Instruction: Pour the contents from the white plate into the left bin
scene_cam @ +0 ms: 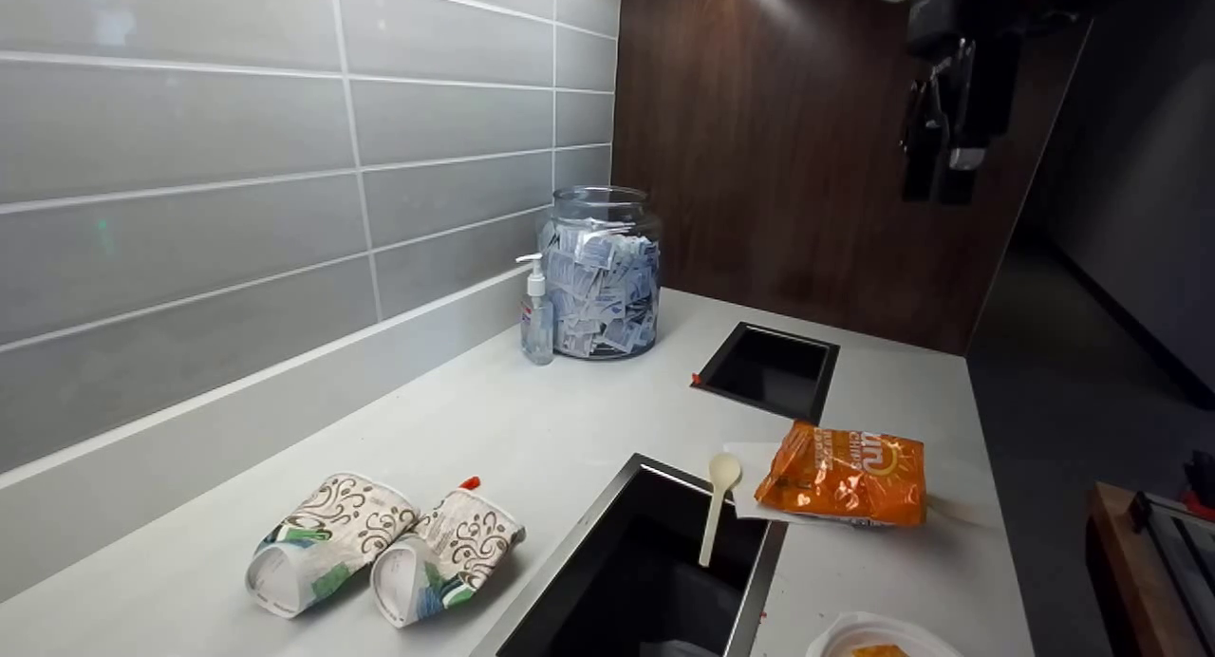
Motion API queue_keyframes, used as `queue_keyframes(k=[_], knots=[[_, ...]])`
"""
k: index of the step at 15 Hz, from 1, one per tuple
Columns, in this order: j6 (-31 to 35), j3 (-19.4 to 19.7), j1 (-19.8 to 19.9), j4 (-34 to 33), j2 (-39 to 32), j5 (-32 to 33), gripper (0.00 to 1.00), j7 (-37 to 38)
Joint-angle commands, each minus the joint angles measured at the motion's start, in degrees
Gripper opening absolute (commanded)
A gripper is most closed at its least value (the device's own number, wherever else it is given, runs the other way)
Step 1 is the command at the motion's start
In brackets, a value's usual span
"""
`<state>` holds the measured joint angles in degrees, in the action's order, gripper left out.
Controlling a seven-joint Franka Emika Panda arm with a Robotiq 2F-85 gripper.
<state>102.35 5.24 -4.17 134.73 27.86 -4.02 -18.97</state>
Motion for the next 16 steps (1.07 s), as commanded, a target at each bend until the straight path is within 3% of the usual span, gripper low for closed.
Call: queue_keyframes(k=[1,2,11,16], knots=[[-2.29,-2.5,-1.83,4.58,1.01,-2.47,1.0,0.4],[-1.37,-2.1,-0.82,1.97,-0.12,-0.89,1.0,0.03],[-1.34,-2.38,-0.68,1.8,-0.31,-0.92,1.0,0.17],[-0.11,-4.72,-2.26,8.53,-5.38,-2.71,1.0,2.07]])
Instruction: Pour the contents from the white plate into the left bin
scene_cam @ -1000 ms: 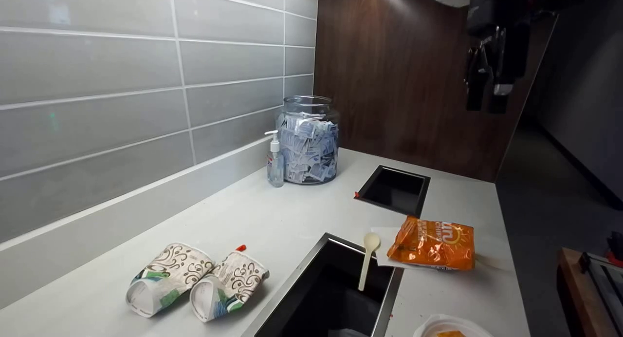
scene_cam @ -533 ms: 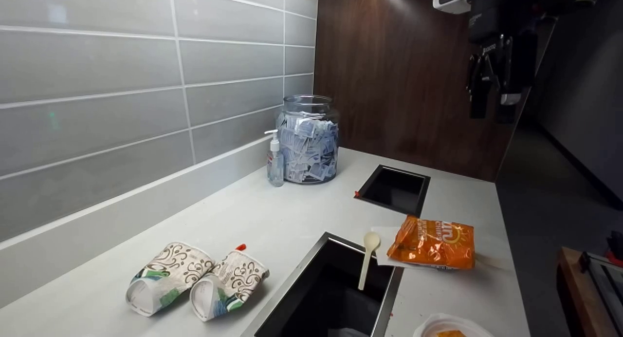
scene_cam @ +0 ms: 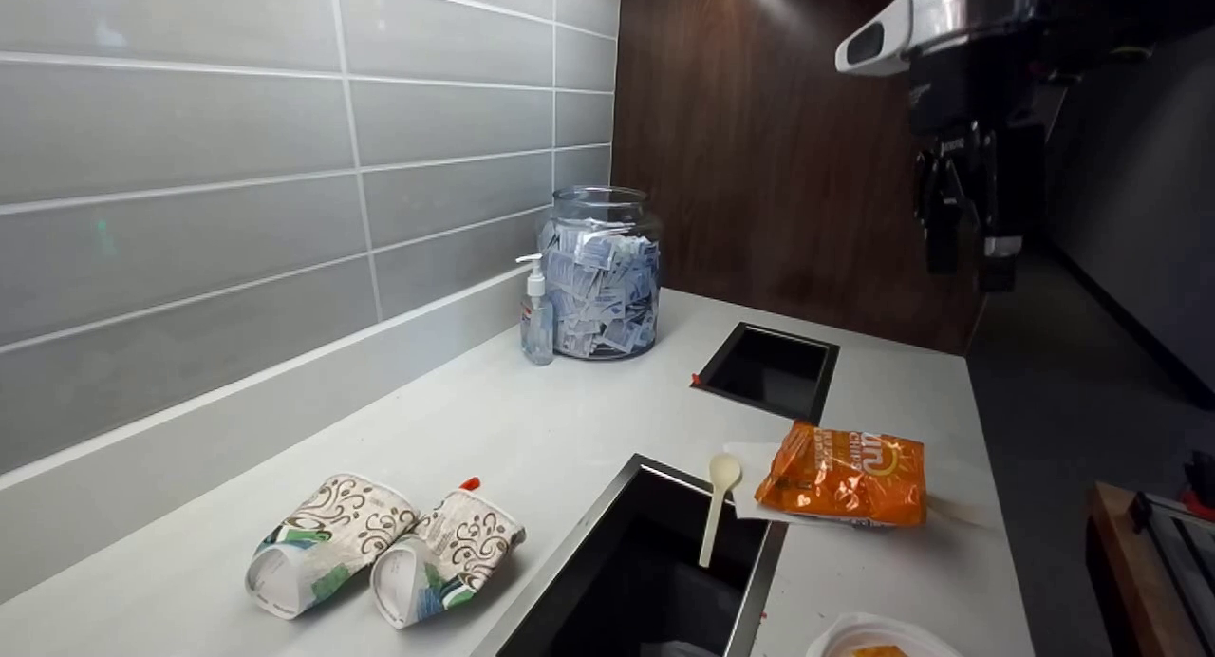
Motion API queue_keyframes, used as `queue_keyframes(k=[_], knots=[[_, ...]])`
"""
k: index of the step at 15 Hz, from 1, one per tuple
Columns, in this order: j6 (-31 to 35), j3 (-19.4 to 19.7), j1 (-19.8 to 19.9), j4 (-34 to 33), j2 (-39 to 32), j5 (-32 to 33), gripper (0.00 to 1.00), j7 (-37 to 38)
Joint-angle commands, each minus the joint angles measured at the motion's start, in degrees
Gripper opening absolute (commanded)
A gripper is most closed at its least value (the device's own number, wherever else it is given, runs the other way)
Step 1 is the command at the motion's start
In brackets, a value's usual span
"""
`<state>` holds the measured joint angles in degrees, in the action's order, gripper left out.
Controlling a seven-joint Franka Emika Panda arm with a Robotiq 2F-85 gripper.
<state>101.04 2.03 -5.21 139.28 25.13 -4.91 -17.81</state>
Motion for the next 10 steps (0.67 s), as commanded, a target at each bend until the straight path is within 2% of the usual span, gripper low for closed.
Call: queue_keyframes(k=[1,5,6,10], knots=[[2.64,-2.63,-1.45,5.65,-3.31,-1.13,1.0,1.62],[9.33,-5.34,-3.46,9.45,-5.67,-1.4,1.0,0.41],[6.44,-4.63,-2.45,7.5,-5.37,-0.35,1.0,0.87],[8.02,-5.43,-3.39,8.43,-6.23,-0.37,1.0,0.86]])
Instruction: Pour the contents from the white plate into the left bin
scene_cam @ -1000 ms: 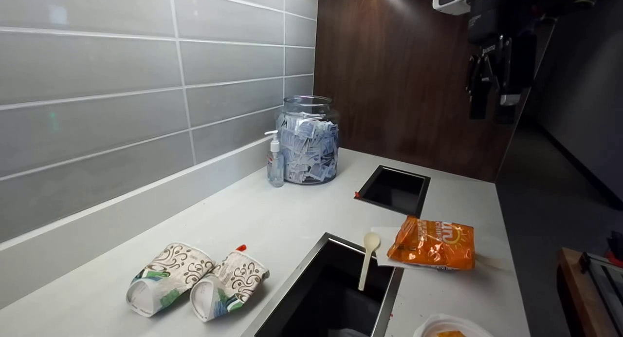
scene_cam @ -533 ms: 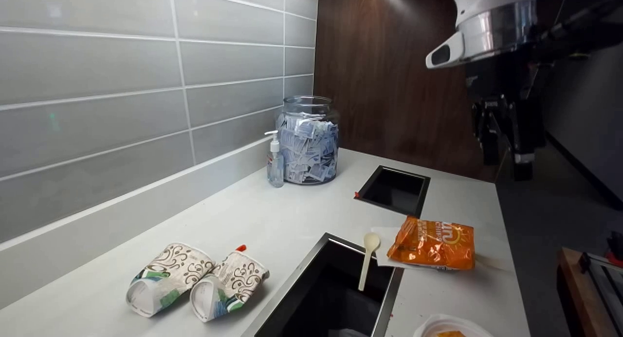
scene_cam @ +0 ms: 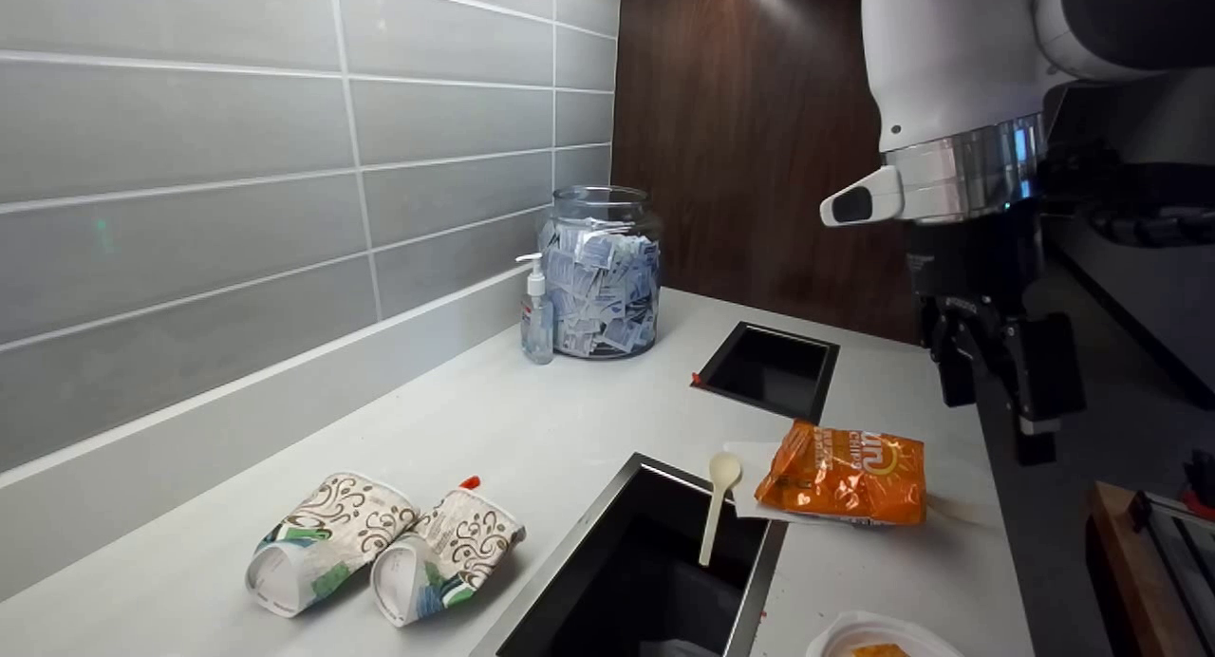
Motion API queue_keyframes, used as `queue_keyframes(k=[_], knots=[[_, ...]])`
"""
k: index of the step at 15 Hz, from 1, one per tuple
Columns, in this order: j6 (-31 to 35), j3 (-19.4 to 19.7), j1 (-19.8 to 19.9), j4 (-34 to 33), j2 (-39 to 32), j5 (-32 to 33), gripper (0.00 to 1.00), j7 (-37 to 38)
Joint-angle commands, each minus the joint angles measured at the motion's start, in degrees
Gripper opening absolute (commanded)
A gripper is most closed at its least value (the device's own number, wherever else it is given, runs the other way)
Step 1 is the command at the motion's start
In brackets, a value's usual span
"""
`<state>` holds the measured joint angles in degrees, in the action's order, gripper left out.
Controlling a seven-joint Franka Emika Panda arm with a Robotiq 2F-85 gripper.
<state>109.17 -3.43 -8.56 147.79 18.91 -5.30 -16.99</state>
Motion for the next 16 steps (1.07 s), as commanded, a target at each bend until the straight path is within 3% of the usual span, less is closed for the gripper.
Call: queue_keyframes(k=[1,8,16], knots=[[-0.11,0.04,-0.03,-0.08,-0.01,0.01,1.0,0.03],[1.44,0.8,1.04,1.24,-4.72,-2.56,1.0,3.27],[11.35,-1.64,-2.65,4.46,-6.44,-10.86,1.0,-4.51]])
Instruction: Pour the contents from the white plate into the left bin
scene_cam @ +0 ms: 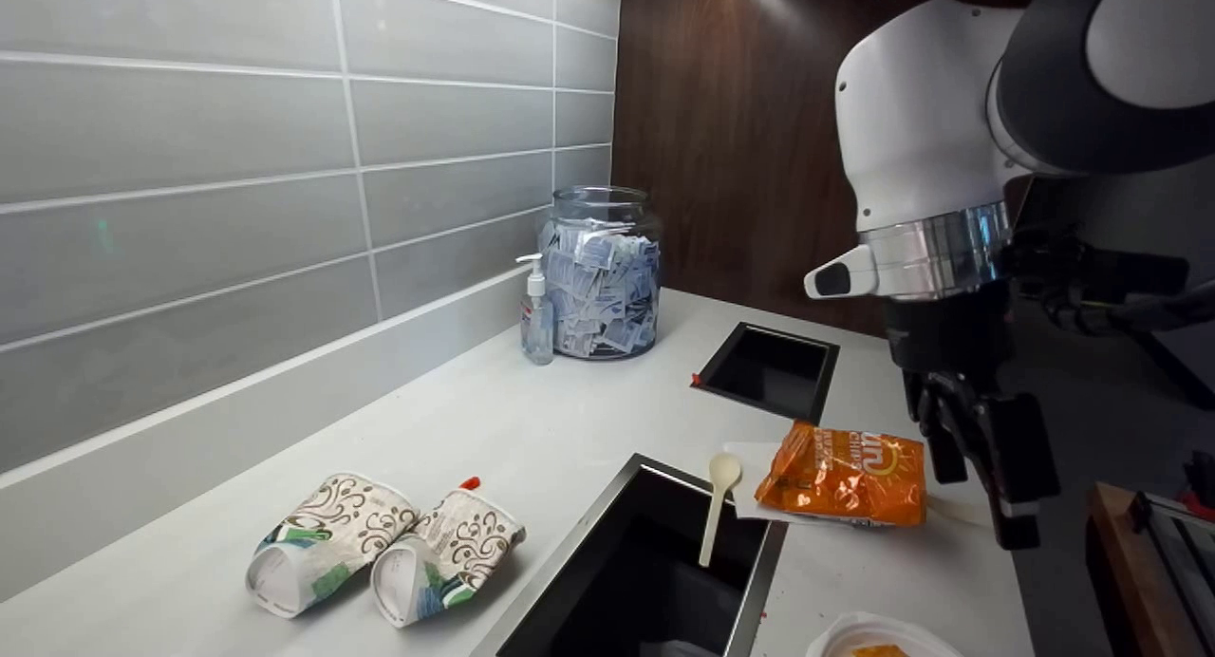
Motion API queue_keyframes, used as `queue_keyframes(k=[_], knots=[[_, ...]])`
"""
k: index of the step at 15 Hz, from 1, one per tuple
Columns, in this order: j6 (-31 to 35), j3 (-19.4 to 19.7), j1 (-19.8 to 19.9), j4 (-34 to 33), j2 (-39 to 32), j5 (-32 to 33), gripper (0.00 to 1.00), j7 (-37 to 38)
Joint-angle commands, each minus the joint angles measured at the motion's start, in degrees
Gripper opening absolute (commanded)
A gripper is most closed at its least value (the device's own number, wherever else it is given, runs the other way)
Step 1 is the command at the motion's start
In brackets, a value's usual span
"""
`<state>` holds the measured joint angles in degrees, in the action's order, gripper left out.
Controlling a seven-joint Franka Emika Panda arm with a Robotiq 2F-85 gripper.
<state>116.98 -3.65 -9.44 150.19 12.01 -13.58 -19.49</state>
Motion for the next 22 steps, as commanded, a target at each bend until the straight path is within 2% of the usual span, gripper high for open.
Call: queue_keyframes(k=[1,7,8,15,16,21,22], knots=[[4.82,-2.16,-2.61,2.43,0.51,-2.93,1.0,-3.12],[17.1,-5.72,-8.1,4.02,-2.1,-5.14,1.0,-11.06],[13.85,-5.21,-6.65,3.07,-1.03,-2.77,1.0,-7.58],[14.31,-5.18,-6.82,2.87,-1.35,-2.89,1.0,-7.69],[13.61,-5.34,-6.82,1.82,-4.01,-2.36,1.0,-7.66],[18.17,-6.91,-7.17,1.66,-7.46,-0.42,1.0,-11.28],[19.17,-7.01,-7.38,1.75,-7.68,-1.4,1.0,-13.86]])
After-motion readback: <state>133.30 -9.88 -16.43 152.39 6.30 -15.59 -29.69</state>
